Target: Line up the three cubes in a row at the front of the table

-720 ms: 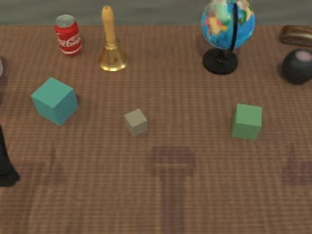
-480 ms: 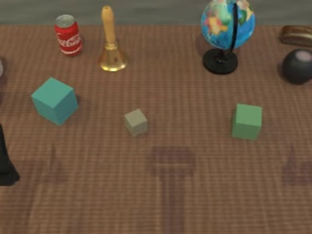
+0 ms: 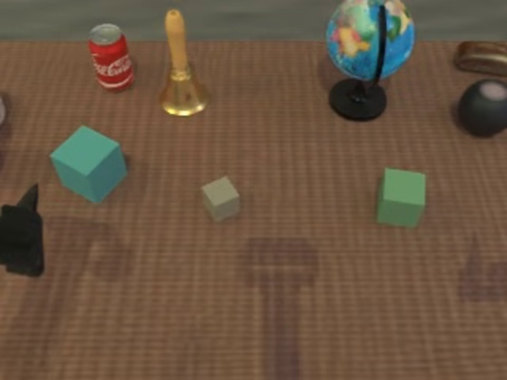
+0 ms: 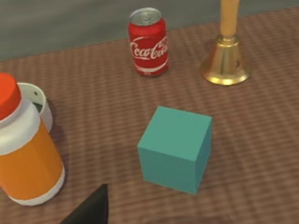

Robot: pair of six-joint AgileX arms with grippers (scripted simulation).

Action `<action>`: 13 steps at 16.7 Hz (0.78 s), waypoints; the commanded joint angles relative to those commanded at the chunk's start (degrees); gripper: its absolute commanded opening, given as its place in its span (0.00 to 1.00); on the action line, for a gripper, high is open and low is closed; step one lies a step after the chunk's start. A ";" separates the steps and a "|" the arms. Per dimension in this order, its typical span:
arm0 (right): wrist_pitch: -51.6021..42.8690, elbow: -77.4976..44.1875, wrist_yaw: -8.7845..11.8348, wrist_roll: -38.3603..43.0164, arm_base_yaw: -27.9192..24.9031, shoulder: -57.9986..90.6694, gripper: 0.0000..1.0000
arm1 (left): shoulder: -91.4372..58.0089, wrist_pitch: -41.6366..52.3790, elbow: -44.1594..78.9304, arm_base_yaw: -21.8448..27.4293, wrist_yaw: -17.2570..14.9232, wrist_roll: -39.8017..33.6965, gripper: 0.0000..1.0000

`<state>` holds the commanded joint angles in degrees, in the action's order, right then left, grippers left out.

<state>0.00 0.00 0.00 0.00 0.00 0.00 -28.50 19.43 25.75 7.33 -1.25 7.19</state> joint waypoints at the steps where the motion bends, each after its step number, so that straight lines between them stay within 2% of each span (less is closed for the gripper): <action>1: 0.00 0.00 0.00 0.00 0.00 0.00 1.00 | -5.11 3.31 4.36 1.31 -0.23 1.30 1.00; 7: 0.00 0.00 0.00 0.00 0.00 0.00 1.00 | -40.25 24.17 33.76 9.53 -1.11 9.93 1.00; 13: 0.00 0.00 0.00 0.00 0.00 0.00 1.00 | -75.92 41.35 63.64 16.23 -0.56 17.99 1.00</action>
<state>0.00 0.00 0.00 0.00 0.00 0.00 -104.42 60.78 89.39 23.56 -1.81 25.18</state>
